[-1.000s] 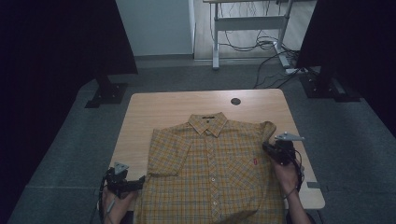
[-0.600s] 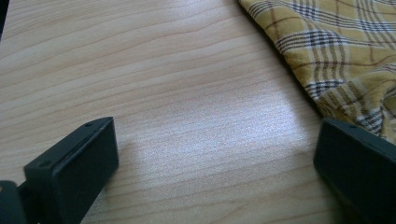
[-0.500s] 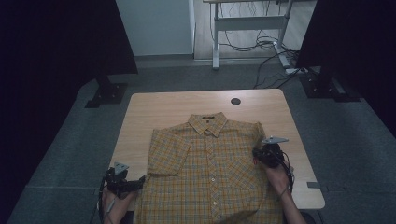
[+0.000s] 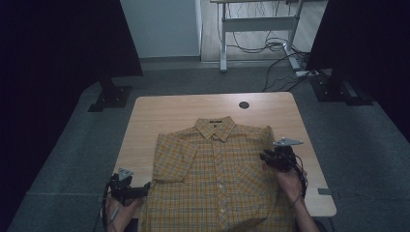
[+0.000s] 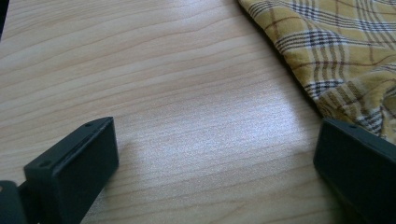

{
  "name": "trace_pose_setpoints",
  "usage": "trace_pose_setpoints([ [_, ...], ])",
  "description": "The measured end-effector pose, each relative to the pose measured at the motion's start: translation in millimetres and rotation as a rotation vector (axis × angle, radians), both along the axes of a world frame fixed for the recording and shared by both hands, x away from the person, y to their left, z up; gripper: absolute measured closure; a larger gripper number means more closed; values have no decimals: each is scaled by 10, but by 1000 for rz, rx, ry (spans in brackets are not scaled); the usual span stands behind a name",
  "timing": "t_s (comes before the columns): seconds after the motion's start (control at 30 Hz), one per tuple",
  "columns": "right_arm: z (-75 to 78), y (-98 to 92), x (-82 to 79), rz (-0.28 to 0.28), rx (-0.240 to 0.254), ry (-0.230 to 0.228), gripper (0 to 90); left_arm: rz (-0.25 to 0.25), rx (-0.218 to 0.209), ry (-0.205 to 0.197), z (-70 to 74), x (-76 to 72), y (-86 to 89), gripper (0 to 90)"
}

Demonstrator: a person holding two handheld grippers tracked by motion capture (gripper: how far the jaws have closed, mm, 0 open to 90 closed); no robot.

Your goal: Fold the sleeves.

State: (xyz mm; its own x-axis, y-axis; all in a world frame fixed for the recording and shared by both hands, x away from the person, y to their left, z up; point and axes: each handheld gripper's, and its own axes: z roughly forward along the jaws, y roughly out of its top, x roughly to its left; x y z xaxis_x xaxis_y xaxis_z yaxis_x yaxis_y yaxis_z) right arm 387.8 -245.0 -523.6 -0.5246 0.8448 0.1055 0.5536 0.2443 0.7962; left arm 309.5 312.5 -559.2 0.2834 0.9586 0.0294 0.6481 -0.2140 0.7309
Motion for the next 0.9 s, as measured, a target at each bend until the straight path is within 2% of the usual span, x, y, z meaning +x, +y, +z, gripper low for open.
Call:
trace_pose_setpoints([
  [0.17,186,20,-50,15,-4,-36,603,0,0,0,0,0,0,0],
  [0.2,186,20,-50,15,-4,-36,603,0,0,0,0,0,0,0],
  [0.27,298,28,-62,17,-12,-55,582,0,0,0,0,0,0,0],
  [0.4,369,4,-30,-1,-32,-65,518,0,0,0,0,-1,0,0],
  [0.53,369,-61,6,-30,-37,-66,463,0,0,0,0,-2,-1,0],
  [0.67,359,-207,29,-80,-37,-67,397,0,0,0,0,-2,-1,0],
  [0.9,170,-382,102,-142,-42,-30,326,0,0,0,0,-2,-1,0],
])
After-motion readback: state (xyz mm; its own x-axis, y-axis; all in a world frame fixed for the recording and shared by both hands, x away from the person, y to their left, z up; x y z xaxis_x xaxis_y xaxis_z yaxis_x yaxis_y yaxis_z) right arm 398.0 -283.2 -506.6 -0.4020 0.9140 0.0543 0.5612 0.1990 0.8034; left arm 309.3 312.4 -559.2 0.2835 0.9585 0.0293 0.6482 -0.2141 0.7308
